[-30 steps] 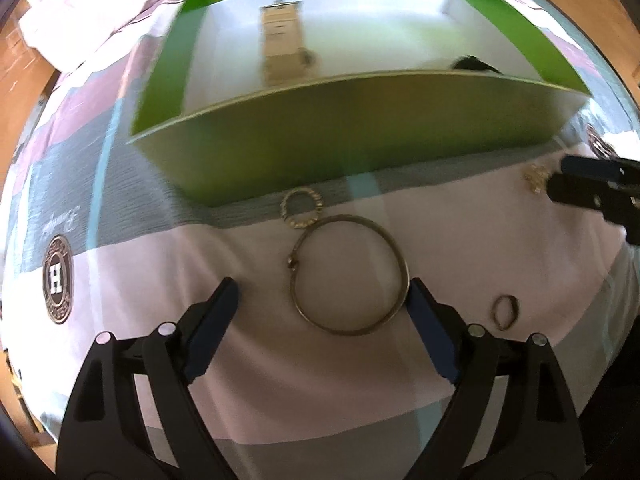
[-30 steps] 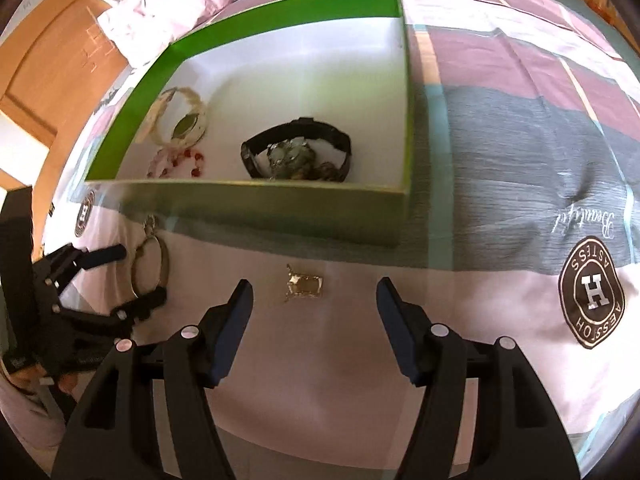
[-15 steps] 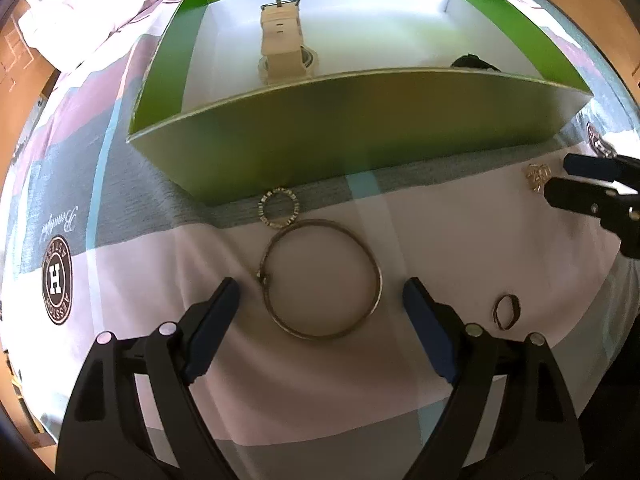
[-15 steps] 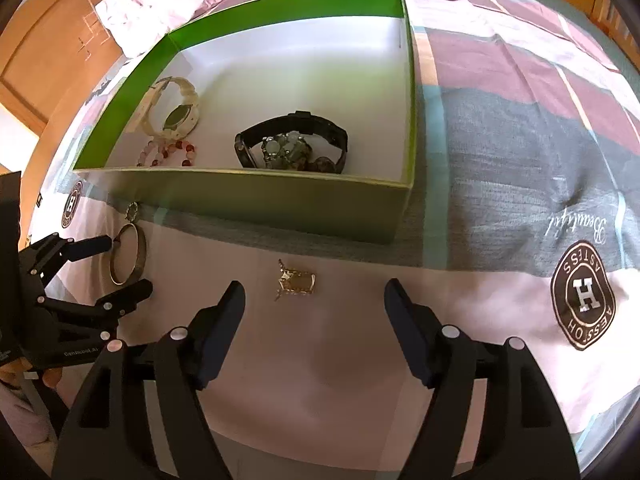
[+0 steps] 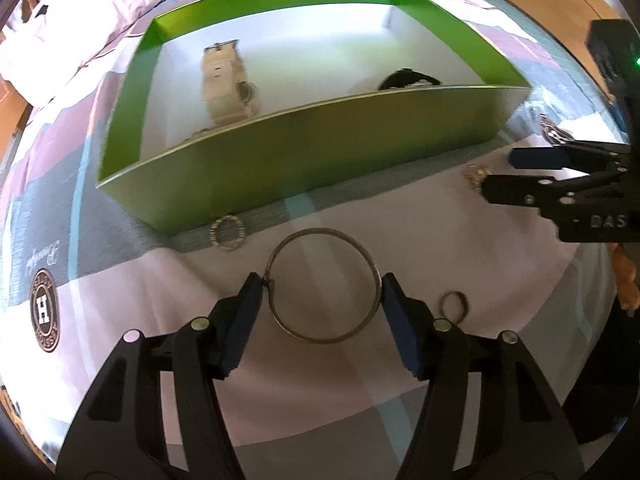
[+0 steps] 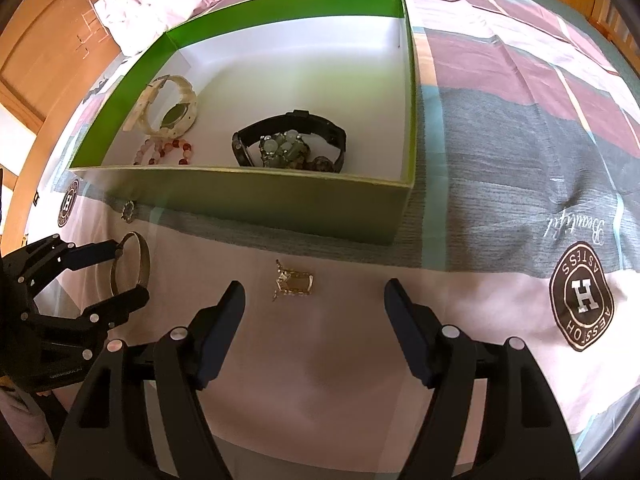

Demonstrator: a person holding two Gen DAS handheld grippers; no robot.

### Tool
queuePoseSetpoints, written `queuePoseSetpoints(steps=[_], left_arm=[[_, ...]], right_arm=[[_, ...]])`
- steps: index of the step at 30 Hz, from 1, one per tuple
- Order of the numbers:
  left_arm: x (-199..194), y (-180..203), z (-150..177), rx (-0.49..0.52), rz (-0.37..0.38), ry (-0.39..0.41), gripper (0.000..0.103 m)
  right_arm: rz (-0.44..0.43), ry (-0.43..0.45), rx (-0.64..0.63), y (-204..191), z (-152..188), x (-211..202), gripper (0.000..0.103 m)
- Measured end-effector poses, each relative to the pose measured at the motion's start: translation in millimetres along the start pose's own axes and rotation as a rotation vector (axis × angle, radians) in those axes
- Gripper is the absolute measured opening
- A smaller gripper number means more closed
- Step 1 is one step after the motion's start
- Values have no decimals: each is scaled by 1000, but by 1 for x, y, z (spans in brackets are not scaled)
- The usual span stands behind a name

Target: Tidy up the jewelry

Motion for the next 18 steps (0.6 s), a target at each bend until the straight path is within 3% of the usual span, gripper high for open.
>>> queuePoseSetpoints(steps=[4,8,18], left_arm=[[3,-11,5,-53,-6,-24,73],[13,-8,3,-35,-20,-53,76],[18,-3,1,-21,-38,-65,85]], right_arm=[[-11,16,37,6,-5,-4,72],[-42,27,55,5,-8,-7,72],[-11,40,-132,-26,9,7,72]])
Point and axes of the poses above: each gripper's, at about its wrist camera, not at the fingertips, and x roughly the way its jaws point, y to its right, z to its underside, the point moved 5 cm from there along x, roughly the way its jaws point, and after that the axes turned 13 degrees about x, right-handed, at the moved point
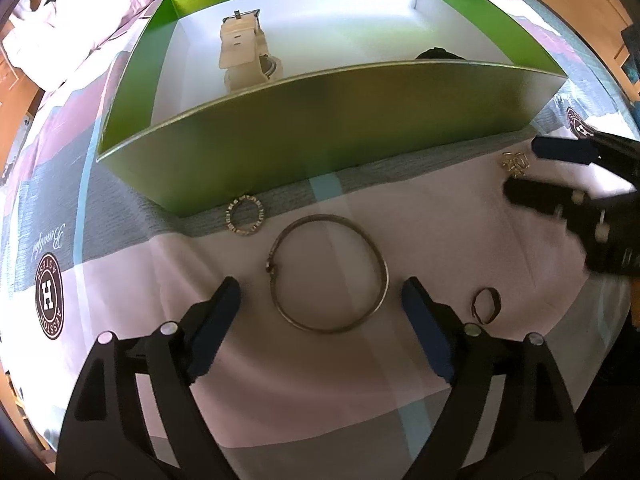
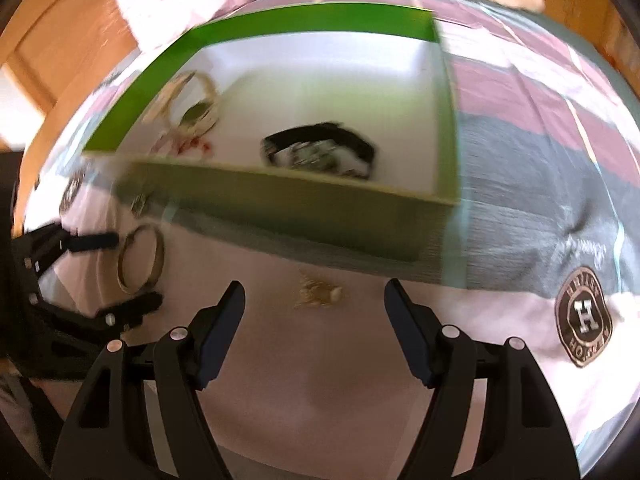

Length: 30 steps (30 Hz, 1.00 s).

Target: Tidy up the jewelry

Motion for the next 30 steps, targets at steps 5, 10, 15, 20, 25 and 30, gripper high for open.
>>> queuePoseSetpoints(steps=[5,10,15,20,25,30], left_arm=[[1,-1,1,-1,-1,-3,87],[3,-4,0,1,-5,-3,87],[2,-3,0,-3,-12,5,87],[2,-3,0,-3,-16,13,83],[0,1,-1,10,-9,28,72],[-2,1,0,7,-3,29,71]], right_arm=[[-113,-2,-34,-17,4,-7,72],[-45,19,-62,-16,4,-4,72],[-19,7,-56,-11,4,2,72],[-31,29,-75,-17,4,1,72],[-57,61,-112,-27,4,4,72],[-41,14,-129,-31,5,18,53]])
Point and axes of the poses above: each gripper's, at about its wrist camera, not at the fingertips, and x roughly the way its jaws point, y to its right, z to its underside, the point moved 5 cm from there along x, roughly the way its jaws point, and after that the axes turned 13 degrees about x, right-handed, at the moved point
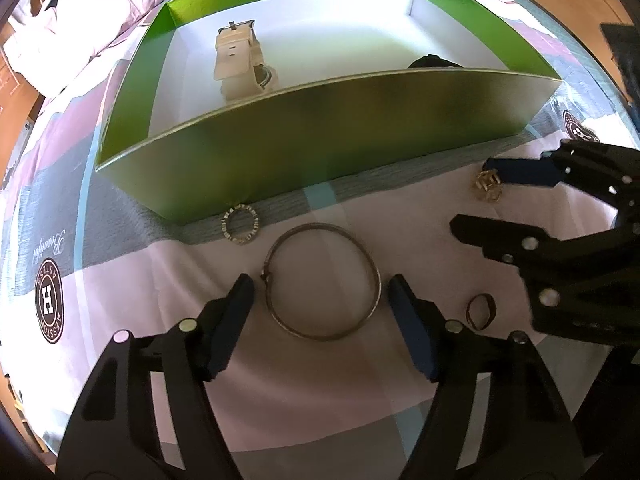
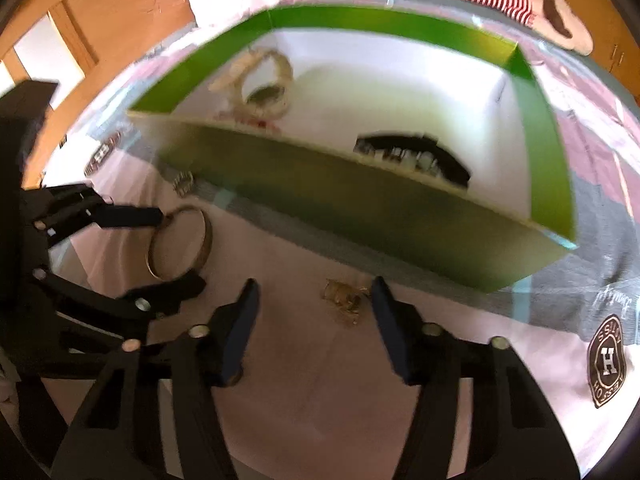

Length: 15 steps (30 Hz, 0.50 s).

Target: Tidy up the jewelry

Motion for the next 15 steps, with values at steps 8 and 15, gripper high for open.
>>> queuePoseSetpoints(steps=[8,15], left_arm=[[-2,-1,1,-5,7,6,60],[-10,-8,1,-27,14,31,58]], right_arm=[[1,-11,36,10,-4,-4,23],[14,13,32,14,-6,-12,23]])
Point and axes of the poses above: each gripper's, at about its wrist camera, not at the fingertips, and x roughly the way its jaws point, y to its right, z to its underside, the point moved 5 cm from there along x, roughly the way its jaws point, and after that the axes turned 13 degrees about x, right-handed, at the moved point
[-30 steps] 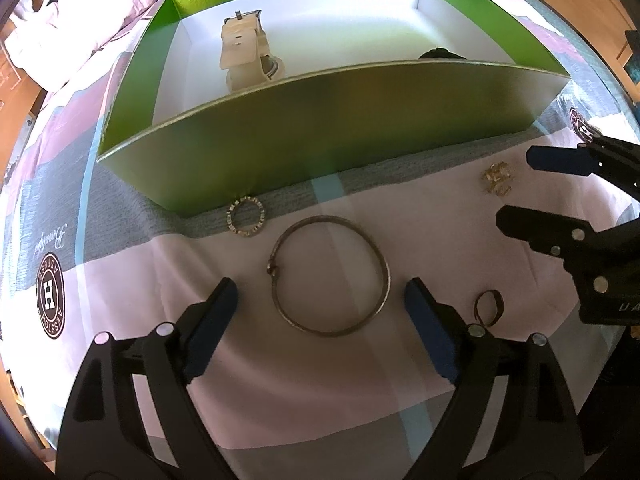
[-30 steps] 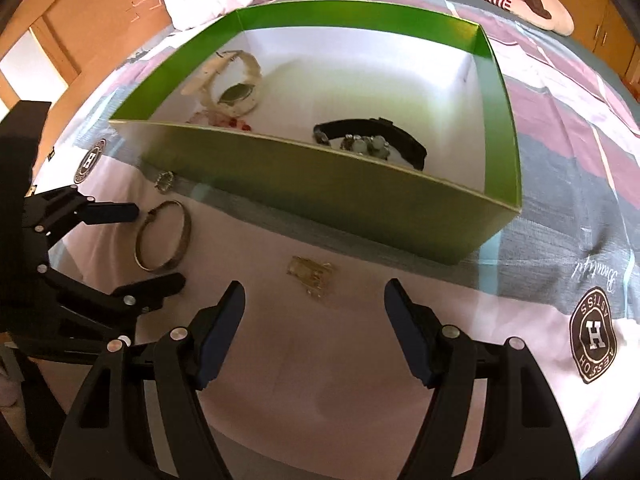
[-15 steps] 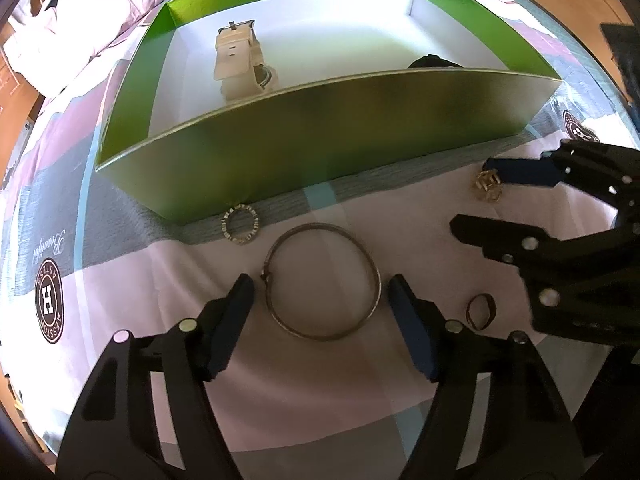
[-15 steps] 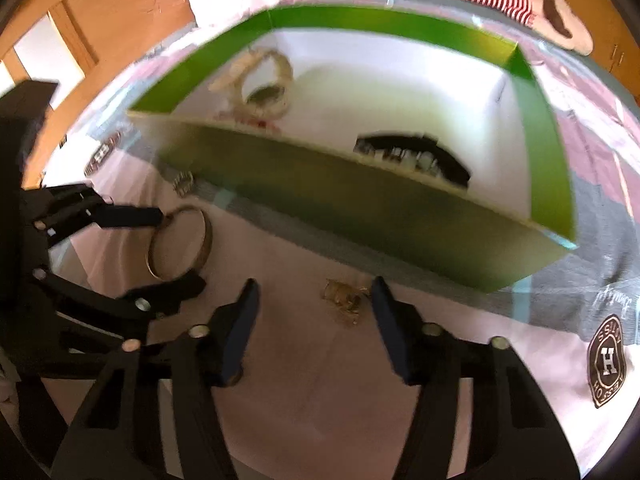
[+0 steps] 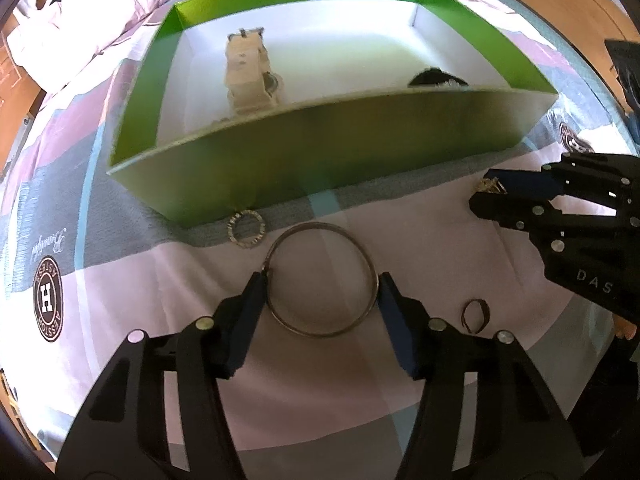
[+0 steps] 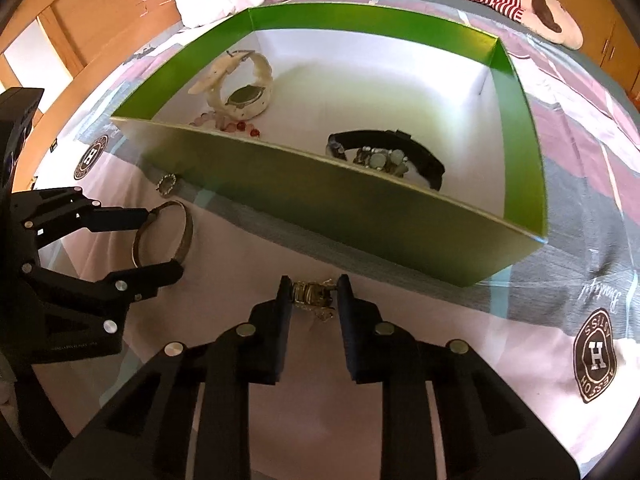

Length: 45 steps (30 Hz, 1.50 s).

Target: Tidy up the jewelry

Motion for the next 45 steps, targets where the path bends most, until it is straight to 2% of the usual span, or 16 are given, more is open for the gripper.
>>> queuePoseSetpoints(steps=[5,10,12,14,16,20,27,35,40,43,45], left_arm=[[-9,-2,-2,-6,22,31,58],[-3,10,0,45,33,1,58],[-1,12,2,53,31,-9,59],[2,11,0,51,29,-14,59],[3,10,0,49,28,-17,60],[6,12,1,53,19,-24,65],[8,12,1,53,16,-28,69],[8,13,0,53,14,-28,69],[7,12,0,42,13,-25,62],[7,11,1,44,10,-25,62],[7,10,1,45,9,-25,62]], right_arm=[[7,0,1,3,-2,-5,23],[11,-26,-3,4,1,-3,24],[9,-37,10,5,1,-2,30],[12,-36,15,6,1,-2,44],[18,-36,4,3,3,-1,45],[25,-44,-8,1,5,3,45],[18,-35,7,2,3,6,45],[29,-19,-11,0,1,8,45],[18,-17,3,0,1,7,45],[14,-18,0,-1,1,7,35],[17,-16,-4,0,1,6,32]])
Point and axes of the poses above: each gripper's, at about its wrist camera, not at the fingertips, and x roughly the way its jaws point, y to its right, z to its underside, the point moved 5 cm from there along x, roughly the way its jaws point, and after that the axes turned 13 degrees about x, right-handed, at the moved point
